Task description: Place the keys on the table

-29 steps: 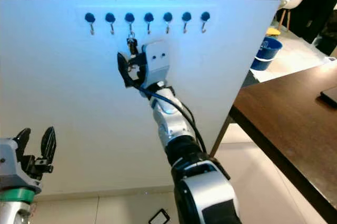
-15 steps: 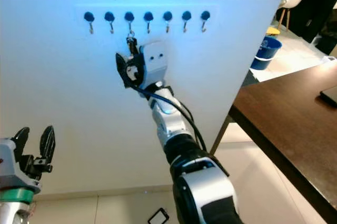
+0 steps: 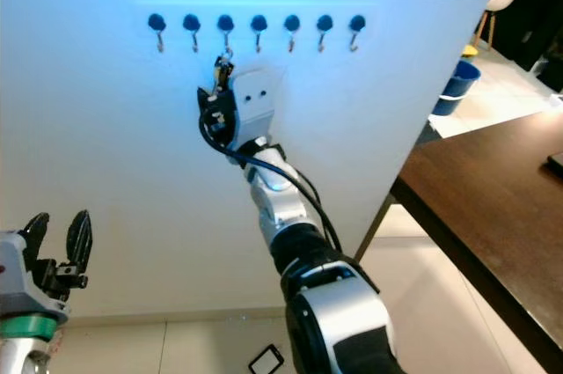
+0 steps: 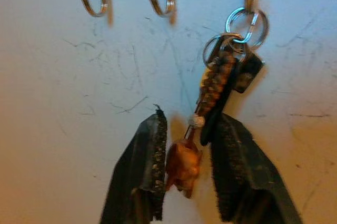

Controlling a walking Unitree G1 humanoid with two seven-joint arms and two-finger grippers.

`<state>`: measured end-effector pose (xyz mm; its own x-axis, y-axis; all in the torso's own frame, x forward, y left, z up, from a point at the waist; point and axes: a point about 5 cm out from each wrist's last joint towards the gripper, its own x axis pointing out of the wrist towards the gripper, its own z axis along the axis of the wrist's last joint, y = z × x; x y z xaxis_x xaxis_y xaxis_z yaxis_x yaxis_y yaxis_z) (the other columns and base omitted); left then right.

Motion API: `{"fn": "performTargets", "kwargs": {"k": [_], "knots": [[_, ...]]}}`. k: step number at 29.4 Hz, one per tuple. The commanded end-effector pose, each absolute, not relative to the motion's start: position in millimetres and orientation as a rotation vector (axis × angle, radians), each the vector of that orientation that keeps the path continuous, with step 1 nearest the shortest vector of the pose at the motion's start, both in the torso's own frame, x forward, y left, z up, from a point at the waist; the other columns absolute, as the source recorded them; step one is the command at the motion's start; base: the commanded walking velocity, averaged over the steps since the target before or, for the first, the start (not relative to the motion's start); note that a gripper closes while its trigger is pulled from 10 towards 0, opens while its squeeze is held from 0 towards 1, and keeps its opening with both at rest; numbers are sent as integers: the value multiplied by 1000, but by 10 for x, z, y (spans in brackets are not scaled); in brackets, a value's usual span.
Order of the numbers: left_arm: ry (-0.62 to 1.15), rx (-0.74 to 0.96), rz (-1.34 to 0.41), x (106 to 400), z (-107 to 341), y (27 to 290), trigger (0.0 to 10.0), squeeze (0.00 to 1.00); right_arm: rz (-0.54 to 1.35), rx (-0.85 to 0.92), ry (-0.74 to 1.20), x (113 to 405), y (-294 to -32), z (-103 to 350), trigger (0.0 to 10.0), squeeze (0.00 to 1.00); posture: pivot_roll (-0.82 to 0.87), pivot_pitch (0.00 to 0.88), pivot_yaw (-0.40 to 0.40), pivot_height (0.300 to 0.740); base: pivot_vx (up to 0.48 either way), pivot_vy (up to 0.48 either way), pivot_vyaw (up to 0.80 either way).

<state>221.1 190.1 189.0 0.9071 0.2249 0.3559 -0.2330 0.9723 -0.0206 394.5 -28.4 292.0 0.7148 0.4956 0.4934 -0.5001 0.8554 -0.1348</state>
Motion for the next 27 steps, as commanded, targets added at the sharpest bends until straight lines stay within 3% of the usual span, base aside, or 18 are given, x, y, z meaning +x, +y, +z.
{"fn": "performTargets", "kwargs": {"k": [1, 27], "knots": [[-368, 10, 232, 2184, 1883, 1893, 10000, 0, 572, 5, -547, 3937, -220, 2976, 0, 0, -99, 141, 60, 740, 0, 0, 0], [-391, 14, 235, 2204, 1919, 1904, 10000, 0, 546, 107, -749, 3793, -192, 3208, 0, 0, -100, 133, 61, 740, 0, 0, 0]]}}
